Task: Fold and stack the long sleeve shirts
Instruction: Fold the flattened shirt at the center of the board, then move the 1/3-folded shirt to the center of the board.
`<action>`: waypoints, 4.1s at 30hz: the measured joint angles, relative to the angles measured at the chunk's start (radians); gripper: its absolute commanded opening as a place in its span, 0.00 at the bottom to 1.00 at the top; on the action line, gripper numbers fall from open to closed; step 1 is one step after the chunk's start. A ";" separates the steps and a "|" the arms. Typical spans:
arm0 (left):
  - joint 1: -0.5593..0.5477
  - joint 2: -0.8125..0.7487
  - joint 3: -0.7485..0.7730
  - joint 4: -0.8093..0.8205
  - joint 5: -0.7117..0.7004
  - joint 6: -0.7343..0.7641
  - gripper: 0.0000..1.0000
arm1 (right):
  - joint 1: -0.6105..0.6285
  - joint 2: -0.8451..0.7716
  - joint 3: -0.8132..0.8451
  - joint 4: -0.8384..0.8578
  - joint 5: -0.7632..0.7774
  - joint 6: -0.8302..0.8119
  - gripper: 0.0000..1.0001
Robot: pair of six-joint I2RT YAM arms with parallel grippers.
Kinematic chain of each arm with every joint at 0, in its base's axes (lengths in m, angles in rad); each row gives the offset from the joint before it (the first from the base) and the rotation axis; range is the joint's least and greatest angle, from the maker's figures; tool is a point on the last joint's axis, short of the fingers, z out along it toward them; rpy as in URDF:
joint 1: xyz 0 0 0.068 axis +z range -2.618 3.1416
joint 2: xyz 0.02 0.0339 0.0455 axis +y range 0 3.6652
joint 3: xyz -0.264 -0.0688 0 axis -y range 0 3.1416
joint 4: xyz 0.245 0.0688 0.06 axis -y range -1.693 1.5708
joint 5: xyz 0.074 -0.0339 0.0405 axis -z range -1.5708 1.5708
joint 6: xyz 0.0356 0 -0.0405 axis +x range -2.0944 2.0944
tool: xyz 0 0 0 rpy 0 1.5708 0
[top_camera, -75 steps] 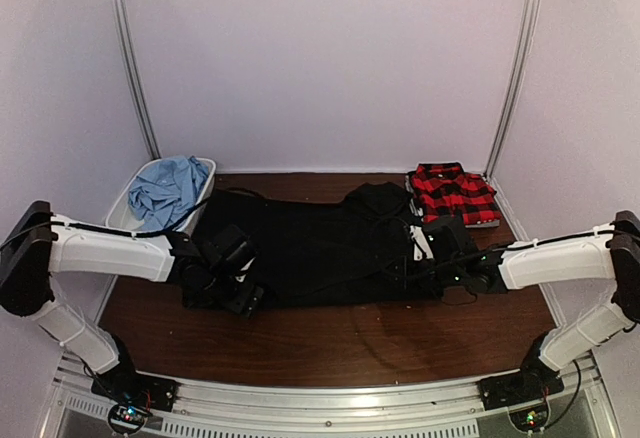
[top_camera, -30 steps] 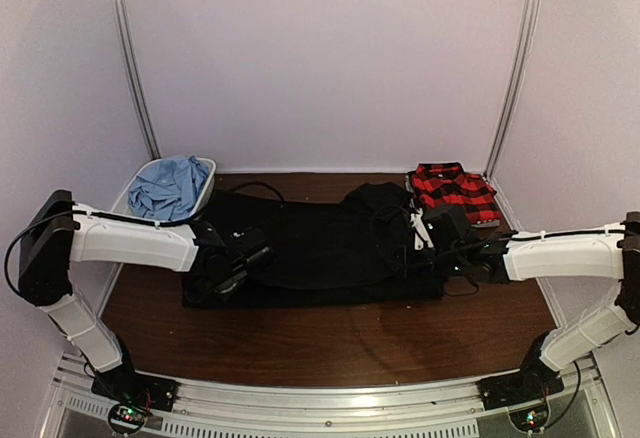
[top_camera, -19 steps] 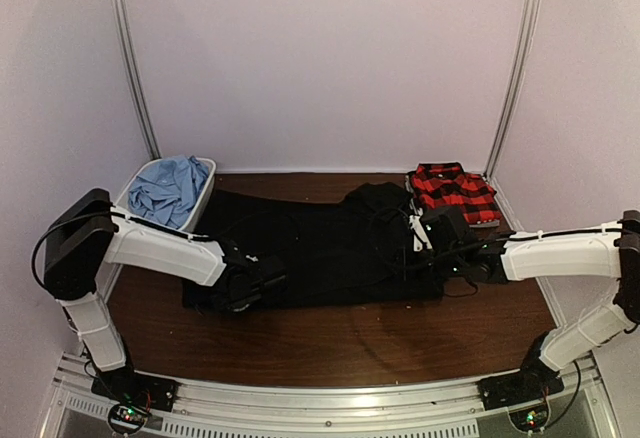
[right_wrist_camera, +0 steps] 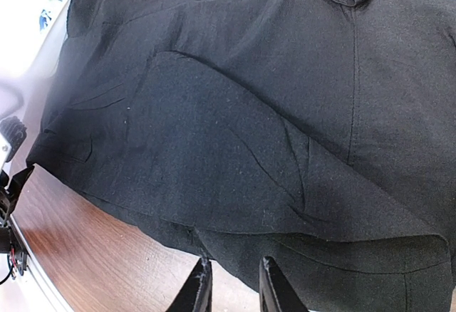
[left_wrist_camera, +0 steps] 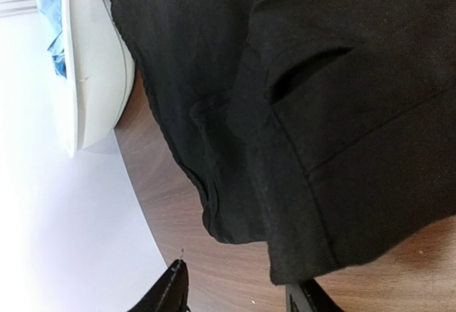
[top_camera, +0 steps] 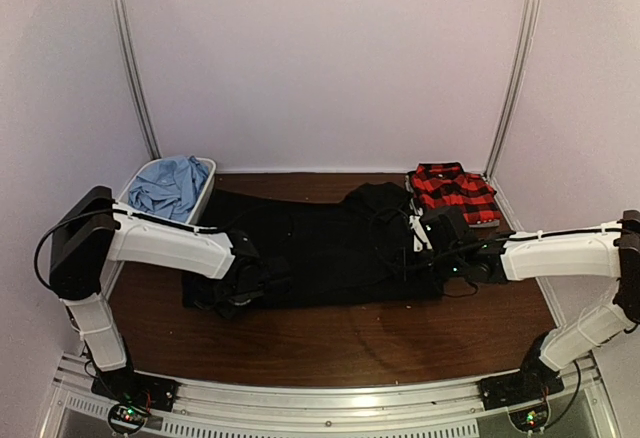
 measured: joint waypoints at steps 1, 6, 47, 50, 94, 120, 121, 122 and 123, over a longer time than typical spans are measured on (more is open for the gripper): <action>0.000 0.002 0.000 -0.004 -0.003 -0.009 0.45 | 0.000 0.000 0.000 0.001 0.000 0.000 0.24; 0.000 0.045 0.000 -0.008 -0.036 -0.042 0.43 | 0.000 0.002 0.000 0.002 -0.011 0.001 0.24; 0.062 0.088 0.006 0.006 -0.326 -0.064 0.12 | 0.000 0.023 -0.006 0.039 -0.041 0.019 0.24; 0.061 0.108 0.005 0.015 -0.295 -0.051 0.24 | 0.000 0.027 -0.006 0.039 -0.041 0.019 0.24; 0.248 -0.219 -0.183 0.711 0.476 0.194 0.73 | -0.100 0.220 0.089 -0.072 -0.006 -0.109 0.24; 0.037 -0.279 -0.418 0.877 0.512 0.026 0.70 | -0.016 -0.100 -0.305 0.010 0.032 0.127 0.22; 0.007 -0.284 -0.424 0.874 0.500 -0.001 0.70 | -0.006 -0.126 -0.320 -0.003 0.039 0.140 0.22; -0.020 -0.289 -0.430 0.871 0.489 -0.031 0.70 | 0.002 -0.150 -0.333 -0.016 0.044 0.156 0.23; -0.049 -0.293 -0.435 0.869 0.476 -0.061 0.70 | 0.012 -0.176 -0.347 -0.031 0.049 0.170 0.23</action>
